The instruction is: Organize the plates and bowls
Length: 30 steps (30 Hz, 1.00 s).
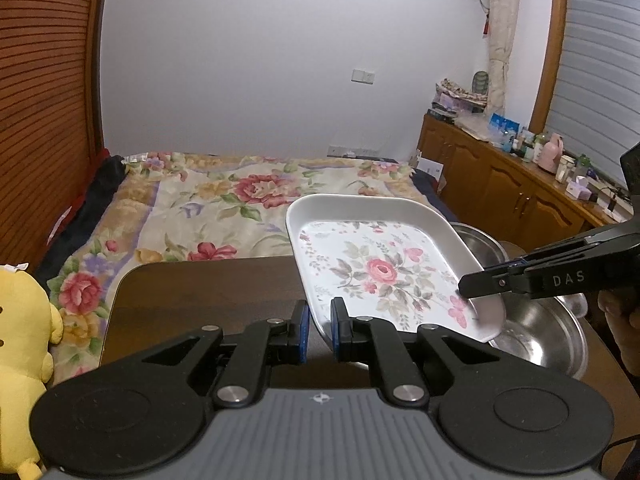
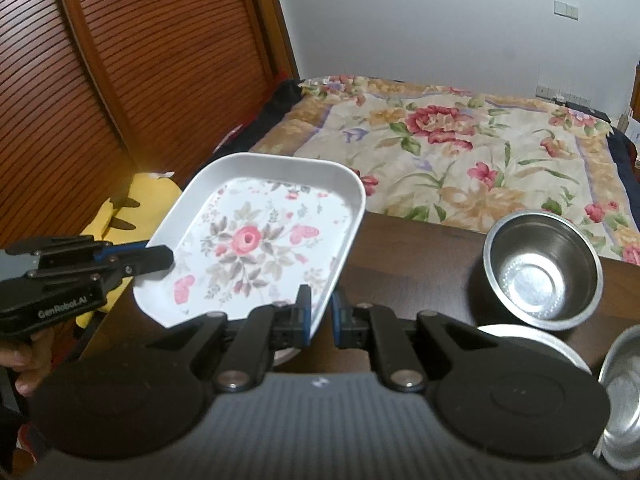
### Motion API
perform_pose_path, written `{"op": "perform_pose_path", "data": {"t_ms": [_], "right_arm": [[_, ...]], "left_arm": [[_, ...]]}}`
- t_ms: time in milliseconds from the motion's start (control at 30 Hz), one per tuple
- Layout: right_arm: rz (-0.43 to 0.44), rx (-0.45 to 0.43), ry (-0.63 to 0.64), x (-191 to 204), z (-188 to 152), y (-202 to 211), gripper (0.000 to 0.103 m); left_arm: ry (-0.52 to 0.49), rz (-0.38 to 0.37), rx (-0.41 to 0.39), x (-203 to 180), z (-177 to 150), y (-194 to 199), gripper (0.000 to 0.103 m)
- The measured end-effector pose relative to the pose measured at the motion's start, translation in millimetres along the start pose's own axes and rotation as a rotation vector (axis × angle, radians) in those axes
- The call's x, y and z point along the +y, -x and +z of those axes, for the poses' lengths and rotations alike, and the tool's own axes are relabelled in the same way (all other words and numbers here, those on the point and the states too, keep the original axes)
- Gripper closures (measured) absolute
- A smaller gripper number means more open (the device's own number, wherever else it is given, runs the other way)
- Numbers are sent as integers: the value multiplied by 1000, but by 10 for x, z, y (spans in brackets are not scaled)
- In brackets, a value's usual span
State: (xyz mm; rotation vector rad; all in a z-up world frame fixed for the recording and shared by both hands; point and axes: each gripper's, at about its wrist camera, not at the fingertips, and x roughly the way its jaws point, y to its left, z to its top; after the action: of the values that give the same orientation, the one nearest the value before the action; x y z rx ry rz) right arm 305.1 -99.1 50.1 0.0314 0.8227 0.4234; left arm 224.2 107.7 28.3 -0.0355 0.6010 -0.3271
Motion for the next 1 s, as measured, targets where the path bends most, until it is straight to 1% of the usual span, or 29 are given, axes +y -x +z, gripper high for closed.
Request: {"op": "perform_pose_path", "data": {"t_ms": [400,533,667,867,1000], "right_arm": [[11,-29,3,68,-239,249,91],[23,-36,5,92,-341,333,91],[41,-38,7,107,-433,413,91],[64,-48,21,159,-553,541,91],[77,-43,17,156,-667,572,91]], "left_arm": [[-5,-11,-25,-115,-209,353,89],[18,-24,-39,-135,-294,501,89],[6,-19,-48,-204,-355,628,89],[-6,-11,-43,-282,-502,729,89],[-18,-2,-23,-317,-631,720,89]]}}
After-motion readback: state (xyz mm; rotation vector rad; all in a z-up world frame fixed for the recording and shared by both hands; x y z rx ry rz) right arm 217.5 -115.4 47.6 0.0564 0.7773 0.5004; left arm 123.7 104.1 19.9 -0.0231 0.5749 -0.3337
